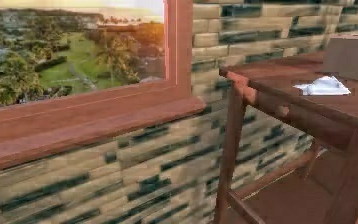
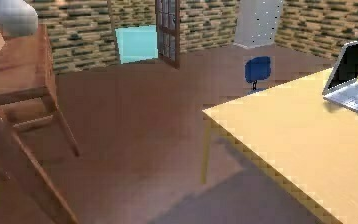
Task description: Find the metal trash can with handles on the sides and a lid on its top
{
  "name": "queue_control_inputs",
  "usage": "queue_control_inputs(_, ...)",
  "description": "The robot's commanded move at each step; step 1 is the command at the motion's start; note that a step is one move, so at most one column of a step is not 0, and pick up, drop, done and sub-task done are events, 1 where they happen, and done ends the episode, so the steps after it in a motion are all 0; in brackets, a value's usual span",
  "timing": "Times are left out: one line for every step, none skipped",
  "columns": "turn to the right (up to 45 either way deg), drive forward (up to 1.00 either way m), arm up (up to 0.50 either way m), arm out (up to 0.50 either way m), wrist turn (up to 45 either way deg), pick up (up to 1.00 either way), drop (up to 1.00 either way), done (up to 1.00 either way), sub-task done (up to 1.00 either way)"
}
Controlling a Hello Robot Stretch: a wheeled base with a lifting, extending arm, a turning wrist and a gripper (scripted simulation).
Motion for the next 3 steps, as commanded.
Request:
queue_control_inputs(45.0, 0.0, 0.0, 0.0, 0.0, 0.0, 0.0, 0.0, 0.0)
queue_control_inputs(45.0, 0.0, 0.0, 0.0, 0.0, 0.0, 0.0, 0.0, 0.0)
queue_control_inputs(6.0, 0.0, 0.0, 0.0, 0.0, 0.0, 0.0, 0.0, 0.0)
